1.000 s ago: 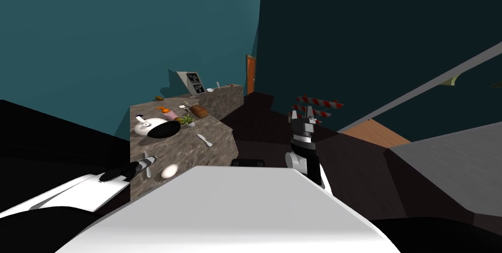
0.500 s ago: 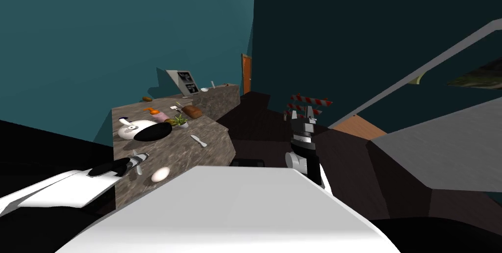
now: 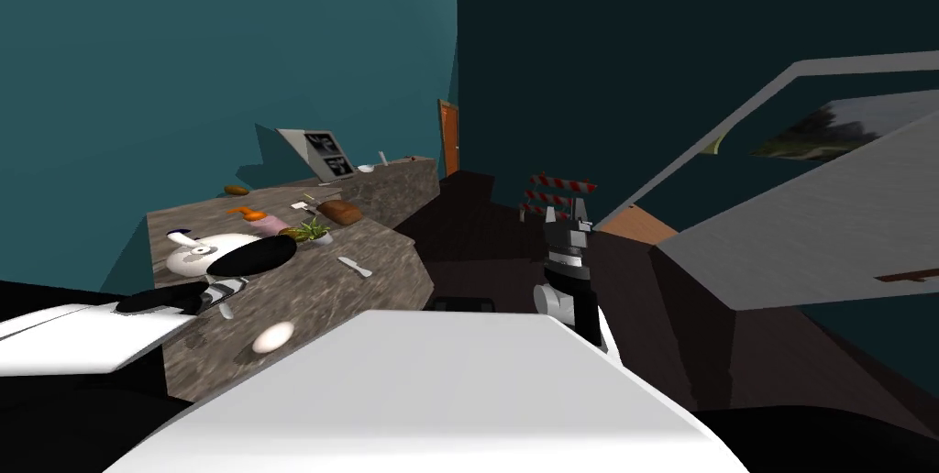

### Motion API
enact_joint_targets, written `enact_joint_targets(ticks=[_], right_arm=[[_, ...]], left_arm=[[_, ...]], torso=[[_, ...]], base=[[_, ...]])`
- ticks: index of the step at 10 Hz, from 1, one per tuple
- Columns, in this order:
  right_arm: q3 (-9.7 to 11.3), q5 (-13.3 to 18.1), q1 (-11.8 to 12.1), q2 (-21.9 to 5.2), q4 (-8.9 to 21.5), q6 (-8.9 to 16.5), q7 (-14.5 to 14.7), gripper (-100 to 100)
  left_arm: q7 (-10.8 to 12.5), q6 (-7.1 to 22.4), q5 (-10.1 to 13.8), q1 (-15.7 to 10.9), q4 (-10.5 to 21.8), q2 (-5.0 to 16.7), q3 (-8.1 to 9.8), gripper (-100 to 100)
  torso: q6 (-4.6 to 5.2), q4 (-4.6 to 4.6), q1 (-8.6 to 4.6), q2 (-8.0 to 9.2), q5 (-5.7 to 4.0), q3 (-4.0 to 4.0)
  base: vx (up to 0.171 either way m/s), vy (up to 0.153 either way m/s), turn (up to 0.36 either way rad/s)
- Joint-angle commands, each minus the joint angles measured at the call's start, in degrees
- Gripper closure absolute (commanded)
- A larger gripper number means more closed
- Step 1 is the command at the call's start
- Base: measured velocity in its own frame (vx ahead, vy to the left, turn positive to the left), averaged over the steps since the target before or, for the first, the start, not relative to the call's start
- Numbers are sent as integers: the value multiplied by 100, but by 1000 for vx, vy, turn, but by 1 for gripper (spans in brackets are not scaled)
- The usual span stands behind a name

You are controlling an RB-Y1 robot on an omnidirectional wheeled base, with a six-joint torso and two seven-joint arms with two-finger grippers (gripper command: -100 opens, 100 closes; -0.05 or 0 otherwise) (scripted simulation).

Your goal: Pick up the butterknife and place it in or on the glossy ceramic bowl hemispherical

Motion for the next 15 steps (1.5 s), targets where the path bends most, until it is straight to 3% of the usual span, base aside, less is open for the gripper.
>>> enact_joint_targets(ticks=[1, 2, 3, 7, 10, 15], right_arm=[[0, 0, 0, 0, 0, 0, 0, 0], [0, 0, 0, 0, 0, 0, 0, 0], [0, 0, 0, 0, 0, 0, 0, 0], [-1, 0, 0, -1, 0, 0, 0, 0], [-2, 0, 1, -1, 0, 0, 0, 0], [-3, 0, 1, -2, 0, 0, 0, 0]], left_arm=[[-27, 94, 217, 1, 173, 212, 190, 100], [-46, 196, 439, 35, 290, 420, 372, 100], [-46, 196, 439, 35, 290, 420, 372, 100], [-79, 400, 933, 107, 520, 827, 677, 100], [-80, 526, 1292, 172, 631, 1046, 746, 100], [-41, 679, 1761, 284, 708, 1257, 668, 100]], torso=[[0, 0, 0, 0, 0, 0], [-6, -1, -5, 1, -1, 0], [1, -1, -4, 5, 1, 2], [-5, -3, 32, 3, 14, 0], [-16, -3, 60, 1, 25, 0], [-24, 0, 116, 8, 48, 4]], base=[[-50, -118, -224], [-73, -109, -255], [-46, -72, -140], [-31, -33, -119], [-20, 23, -104], [-31, 105, -86]])
